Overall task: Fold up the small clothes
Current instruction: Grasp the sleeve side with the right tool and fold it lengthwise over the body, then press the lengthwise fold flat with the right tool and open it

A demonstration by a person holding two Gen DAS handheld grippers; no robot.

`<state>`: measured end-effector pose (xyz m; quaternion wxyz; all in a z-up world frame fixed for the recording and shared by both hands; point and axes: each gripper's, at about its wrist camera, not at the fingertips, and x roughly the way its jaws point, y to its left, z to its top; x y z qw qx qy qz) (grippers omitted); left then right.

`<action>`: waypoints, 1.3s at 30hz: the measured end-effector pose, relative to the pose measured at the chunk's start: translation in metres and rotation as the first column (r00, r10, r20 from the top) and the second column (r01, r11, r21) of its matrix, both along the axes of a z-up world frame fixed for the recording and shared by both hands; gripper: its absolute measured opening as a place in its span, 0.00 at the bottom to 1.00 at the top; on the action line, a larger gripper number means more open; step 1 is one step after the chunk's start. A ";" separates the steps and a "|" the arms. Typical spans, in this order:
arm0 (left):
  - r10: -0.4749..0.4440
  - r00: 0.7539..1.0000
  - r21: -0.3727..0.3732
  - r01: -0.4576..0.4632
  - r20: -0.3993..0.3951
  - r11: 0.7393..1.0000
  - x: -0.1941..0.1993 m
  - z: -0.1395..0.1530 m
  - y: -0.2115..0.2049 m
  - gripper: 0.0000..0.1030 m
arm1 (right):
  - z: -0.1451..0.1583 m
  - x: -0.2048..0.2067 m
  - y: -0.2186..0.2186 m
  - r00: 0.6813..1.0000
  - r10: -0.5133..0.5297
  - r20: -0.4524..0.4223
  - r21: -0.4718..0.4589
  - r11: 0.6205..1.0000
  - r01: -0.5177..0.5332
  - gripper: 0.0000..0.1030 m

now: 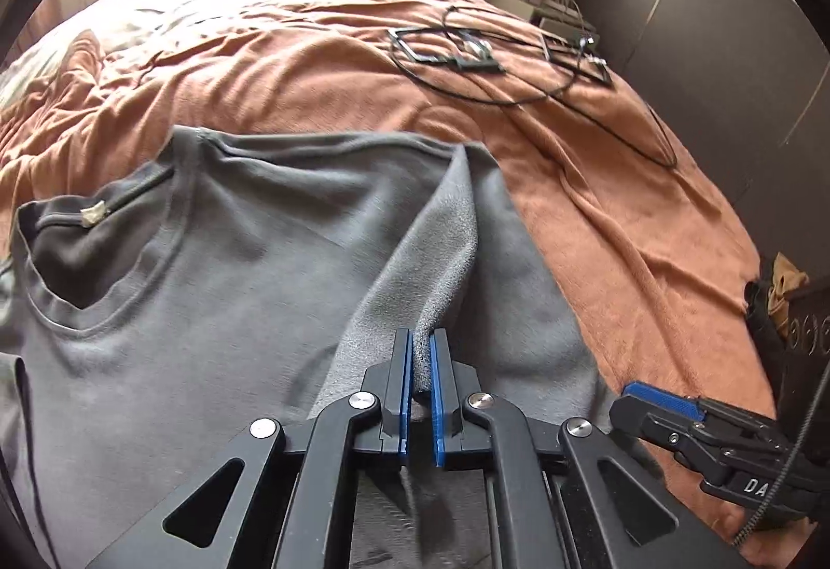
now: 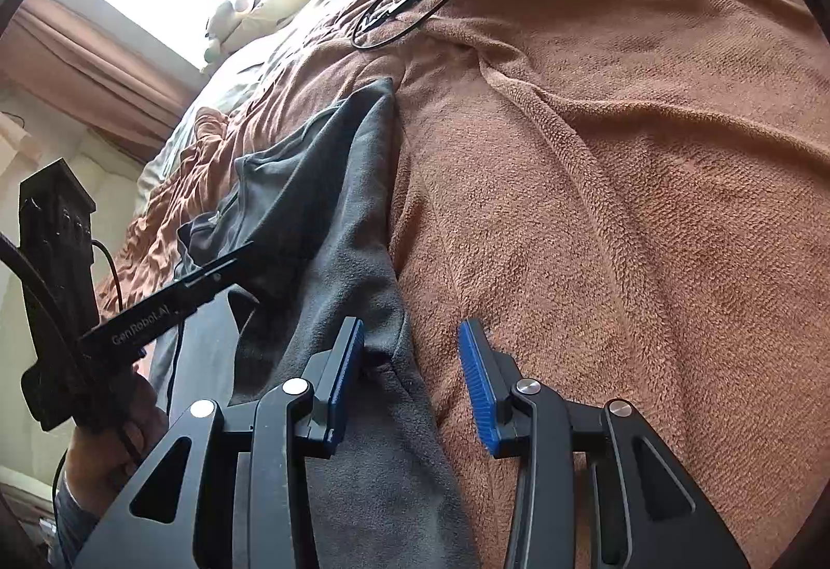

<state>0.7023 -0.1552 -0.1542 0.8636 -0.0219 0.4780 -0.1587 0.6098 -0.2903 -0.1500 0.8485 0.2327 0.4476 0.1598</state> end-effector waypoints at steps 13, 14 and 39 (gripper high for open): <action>0.116 0.993 0.000 -0.116 0.015 0.993 0.021 0.019 0.057 0.05 | -0.001 0.000 0.007 0.999 0.053 -0.005 -0.061 0.997 -0.054 0.12; 0.122 0.992 0.005 -0.122 0.011 0.993 0.023 0.018 0.059 0.05 | 0.000 0.000 0.007 0.998 0.059 -0.006 -0.060 0.996 -0.060 0.10; 0.220 0.968 -0.016 -0.224 -0.122 0.974 0.026 -0.023 0.090 0.36 | 0.021 -0.013 -0.011 0.998 0.061 0.010 0.001 0.998 -0.061 0.04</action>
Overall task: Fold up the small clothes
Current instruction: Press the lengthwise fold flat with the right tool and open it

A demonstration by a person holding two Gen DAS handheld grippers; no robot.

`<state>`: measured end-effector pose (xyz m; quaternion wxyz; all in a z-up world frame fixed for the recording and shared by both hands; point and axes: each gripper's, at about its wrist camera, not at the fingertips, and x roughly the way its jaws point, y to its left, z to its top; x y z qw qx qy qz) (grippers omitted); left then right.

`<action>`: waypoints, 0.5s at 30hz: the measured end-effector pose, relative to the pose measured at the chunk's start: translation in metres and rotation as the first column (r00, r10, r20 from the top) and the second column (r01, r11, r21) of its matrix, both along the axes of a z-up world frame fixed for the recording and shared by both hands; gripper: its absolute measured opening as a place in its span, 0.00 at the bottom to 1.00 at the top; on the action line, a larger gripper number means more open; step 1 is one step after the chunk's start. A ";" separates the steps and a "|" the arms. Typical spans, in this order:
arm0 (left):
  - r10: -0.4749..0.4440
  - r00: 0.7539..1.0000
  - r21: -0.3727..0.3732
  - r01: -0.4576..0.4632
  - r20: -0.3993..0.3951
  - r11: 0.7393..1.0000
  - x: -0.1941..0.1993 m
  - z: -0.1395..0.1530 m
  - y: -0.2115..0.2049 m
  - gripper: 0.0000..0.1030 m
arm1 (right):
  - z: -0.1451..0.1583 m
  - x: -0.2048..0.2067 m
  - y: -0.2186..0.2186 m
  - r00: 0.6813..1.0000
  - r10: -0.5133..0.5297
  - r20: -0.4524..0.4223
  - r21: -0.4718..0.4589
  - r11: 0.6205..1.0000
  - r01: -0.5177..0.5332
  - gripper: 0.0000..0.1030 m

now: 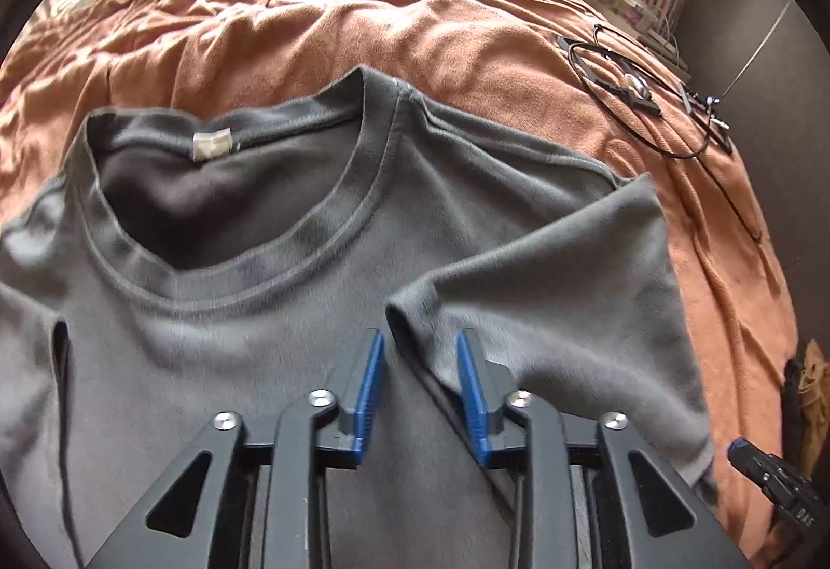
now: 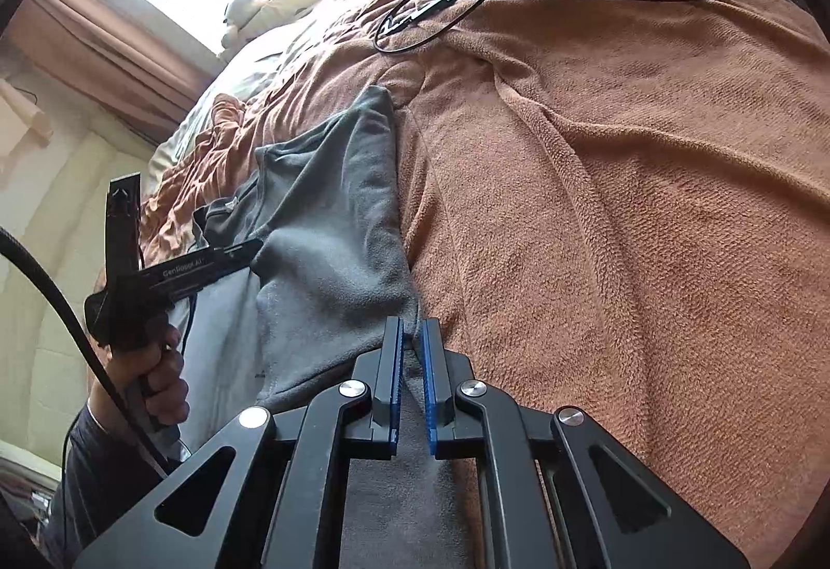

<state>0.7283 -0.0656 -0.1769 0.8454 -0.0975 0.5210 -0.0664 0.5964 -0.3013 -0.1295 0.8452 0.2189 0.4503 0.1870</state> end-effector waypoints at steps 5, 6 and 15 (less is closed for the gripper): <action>0.025 0.999 -0.089 -0.028 -0.027 0.996 -0.027 0.000 -0.003 0.43 | -0.002 0.001 0.004 1.000 0.013 -0.012 0.014 1.000 -0.013 0.16; 0.028 0.999 -0.104 -0.032 -0.031 0.994 -0.032 -0.001 -0.005 0.45 | -0.001 0.001 0.005 1.000 0.013 -0.010 0.020 1.000 -0.012 0.26; 0.070 0.996 -0.131 -0.077 -0.056 0.988 -0.051 -0.005 -0.024 0.51 | -0.001 0.001 0.015 0.999 0.037 0.000 0.047 0.998 -0.037 0.38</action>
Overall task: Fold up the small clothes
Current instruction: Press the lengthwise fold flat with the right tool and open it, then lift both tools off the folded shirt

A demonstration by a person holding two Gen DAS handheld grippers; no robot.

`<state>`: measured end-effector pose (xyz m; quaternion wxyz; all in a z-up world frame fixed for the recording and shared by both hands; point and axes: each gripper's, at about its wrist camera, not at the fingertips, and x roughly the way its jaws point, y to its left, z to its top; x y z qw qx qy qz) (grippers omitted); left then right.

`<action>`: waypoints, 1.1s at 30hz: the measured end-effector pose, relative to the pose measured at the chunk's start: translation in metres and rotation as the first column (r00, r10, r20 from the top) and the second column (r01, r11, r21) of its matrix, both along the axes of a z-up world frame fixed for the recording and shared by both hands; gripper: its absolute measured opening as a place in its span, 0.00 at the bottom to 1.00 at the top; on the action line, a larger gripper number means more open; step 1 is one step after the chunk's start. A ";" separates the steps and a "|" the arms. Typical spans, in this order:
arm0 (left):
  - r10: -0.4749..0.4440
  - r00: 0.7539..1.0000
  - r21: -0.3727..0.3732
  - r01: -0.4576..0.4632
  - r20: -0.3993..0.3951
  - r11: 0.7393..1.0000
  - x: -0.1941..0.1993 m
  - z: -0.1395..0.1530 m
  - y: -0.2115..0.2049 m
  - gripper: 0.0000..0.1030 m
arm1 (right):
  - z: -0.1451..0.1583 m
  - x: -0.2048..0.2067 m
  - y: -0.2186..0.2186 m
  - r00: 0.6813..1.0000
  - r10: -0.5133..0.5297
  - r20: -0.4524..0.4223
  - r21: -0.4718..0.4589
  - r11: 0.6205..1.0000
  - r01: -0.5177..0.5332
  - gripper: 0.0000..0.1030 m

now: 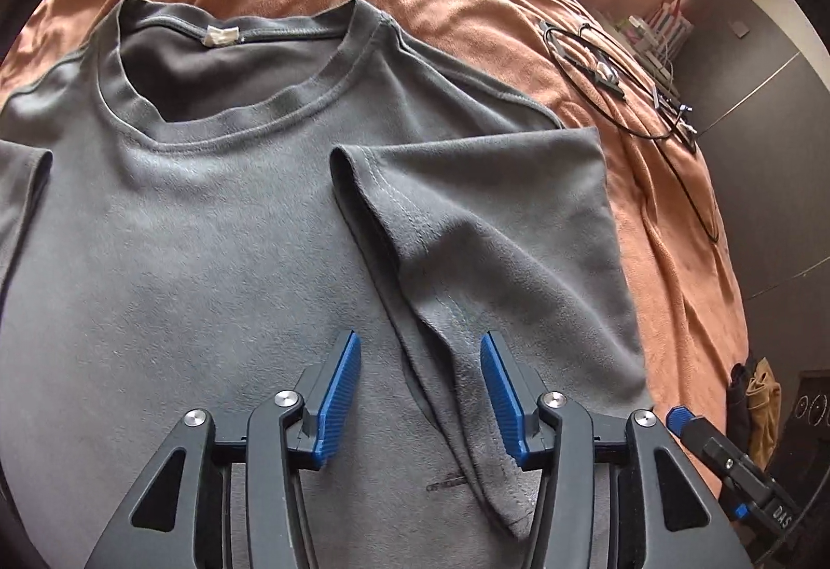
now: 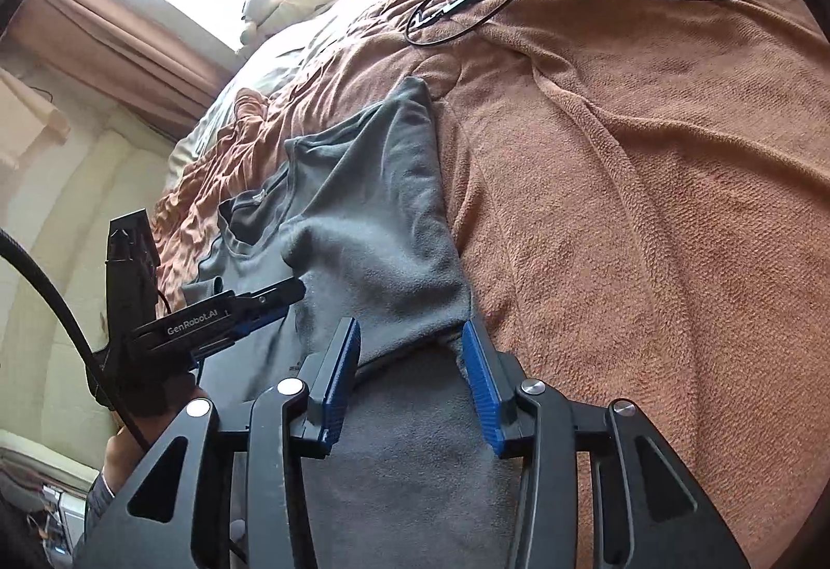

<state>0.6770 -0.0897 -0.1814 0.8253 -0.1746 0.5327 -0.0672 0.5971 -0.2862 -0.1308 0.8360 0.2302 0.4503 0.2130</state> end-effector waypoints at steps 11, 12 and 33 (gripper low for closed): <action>-0.034 0.999 0.209 0.037 -0.018 0.977 0.008 -0.005 -0.021 0.39 | -0.012 0.004 -0.002 0.999 -0.036 -0.038 0.001 0.999 0.036 0.38; -0.034 0.999 0.214 0.038 -0.022 0.976 0.007 -0.004 -0.020 0.37 | -0.012 0.004 -0.003 0.998 -0.040 -0.040 0.002 0.999 0.040 0.38; -0.026 0.999 0.125 0.021 0.035 0.992 -0.053 0.055 0.016 0.44 | 0.041 -0.047 -0.010 0.994 -0.071 0.084 -0.112 0.991 0.080 0.76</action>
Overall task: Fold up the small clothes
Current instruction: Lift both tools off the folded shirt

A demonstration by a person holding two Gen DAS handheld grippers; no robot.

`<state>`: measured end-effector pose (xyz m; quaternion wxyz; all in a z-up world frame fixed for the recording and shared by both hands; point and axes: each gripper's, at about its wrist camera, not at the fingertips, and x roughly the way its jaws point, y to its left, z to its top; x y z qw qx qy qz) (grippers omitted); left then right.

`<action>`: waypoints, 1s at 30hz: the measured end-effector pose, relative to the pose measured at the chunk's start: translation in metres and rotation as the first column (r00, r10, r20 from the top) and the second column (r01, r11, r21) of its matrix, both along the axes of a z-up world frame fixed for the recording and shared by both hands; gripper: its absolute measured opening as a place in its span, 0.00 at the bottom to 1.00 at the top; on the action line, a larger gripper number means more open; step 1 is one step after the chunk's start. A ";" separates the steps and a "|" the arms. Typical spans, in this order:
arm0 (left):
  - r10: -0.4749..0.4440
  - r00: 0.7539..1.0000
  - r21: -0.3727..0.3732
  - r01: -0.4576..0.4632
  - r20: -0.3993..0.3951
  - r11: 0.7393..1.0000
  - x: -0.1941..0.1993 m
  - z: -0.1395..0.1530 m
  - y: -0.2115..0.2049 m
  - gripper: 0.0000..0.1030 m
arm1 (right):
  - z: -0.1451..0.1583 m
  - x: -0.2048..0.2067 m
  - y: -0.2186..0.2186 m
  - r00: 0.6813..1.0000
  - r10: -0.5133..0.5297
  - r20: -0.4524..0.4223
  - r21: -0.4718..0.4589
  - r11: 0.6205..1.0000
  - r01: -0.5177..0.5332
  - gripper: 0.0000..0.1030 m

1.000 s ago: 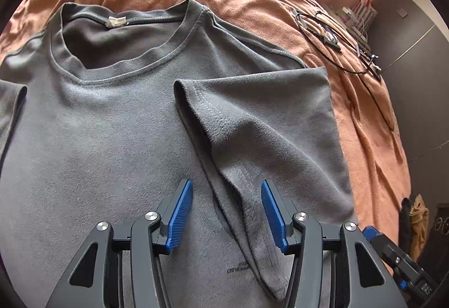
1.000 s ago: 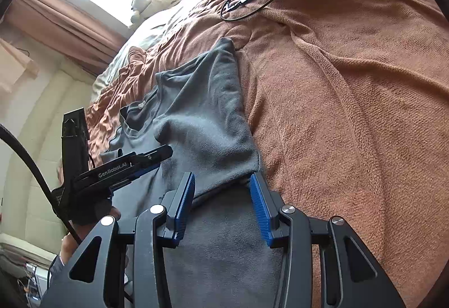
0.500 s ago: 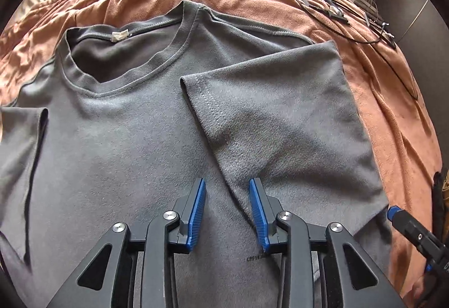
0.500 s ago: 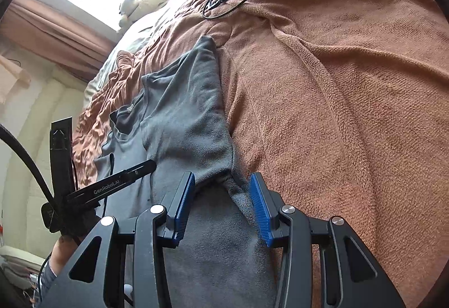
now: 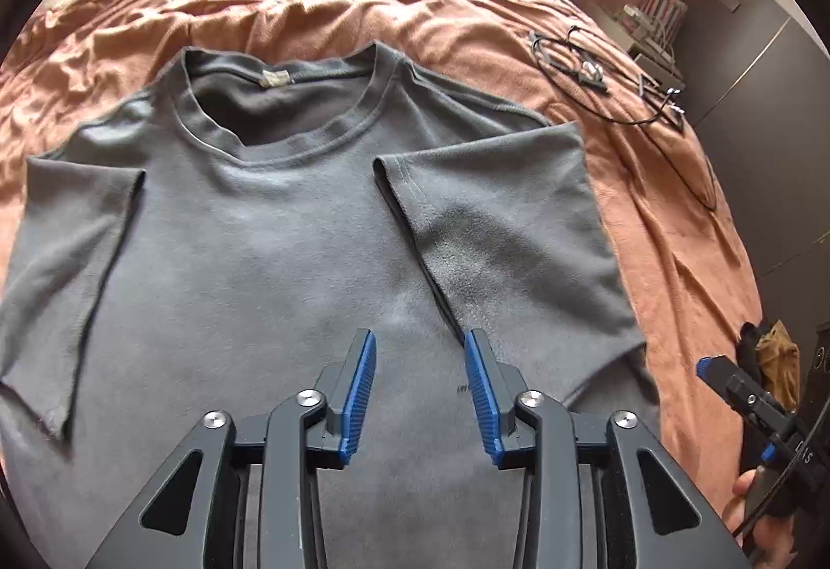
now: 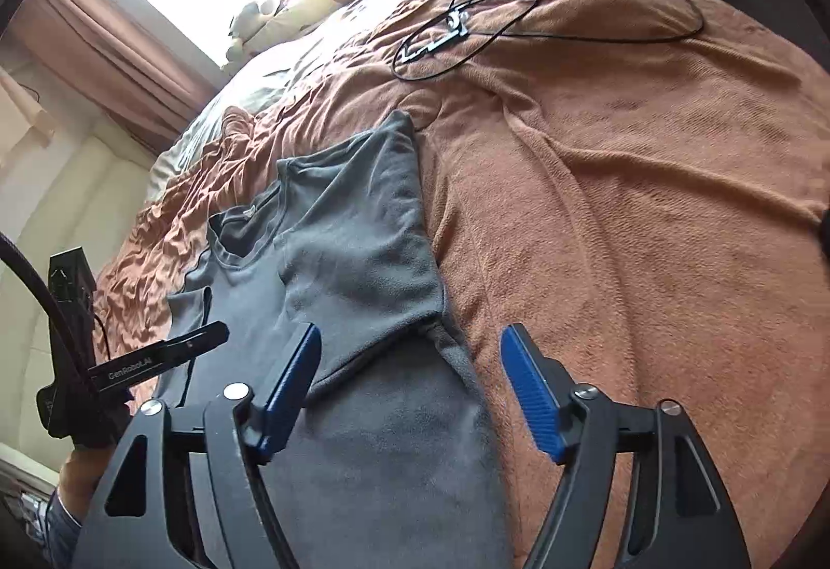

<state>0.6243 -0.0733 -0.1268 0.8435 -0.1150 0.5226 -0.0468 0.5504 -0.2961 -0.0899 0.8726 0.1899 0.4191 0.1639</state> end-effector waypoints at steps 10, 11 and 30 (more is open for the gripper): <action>0.012 0.992 0.010 -0.014 0.122 1.000 -0.066 0.063 0.026 0.81 | 0.041 -0.075 0.012 0.999 -0.008 0.042 -0.026 1.000 0.009 0.95; 0.010 0.991 0.010 -0.012 0.131 1.000 -0.073 0.068 0.028 0.83 | 0.044 -0.084 0.014 0.999 -0.009 0.044 -0.024 1.000 0.010 0.95; -0.055 0.962 0.034 0.048 0.269 0.998 -0.188 0.132 0.053 0.87 | 0.094 -0.223 -0.005 0.980 -0.052 0.190 -0.018 0.998 0.056 0.95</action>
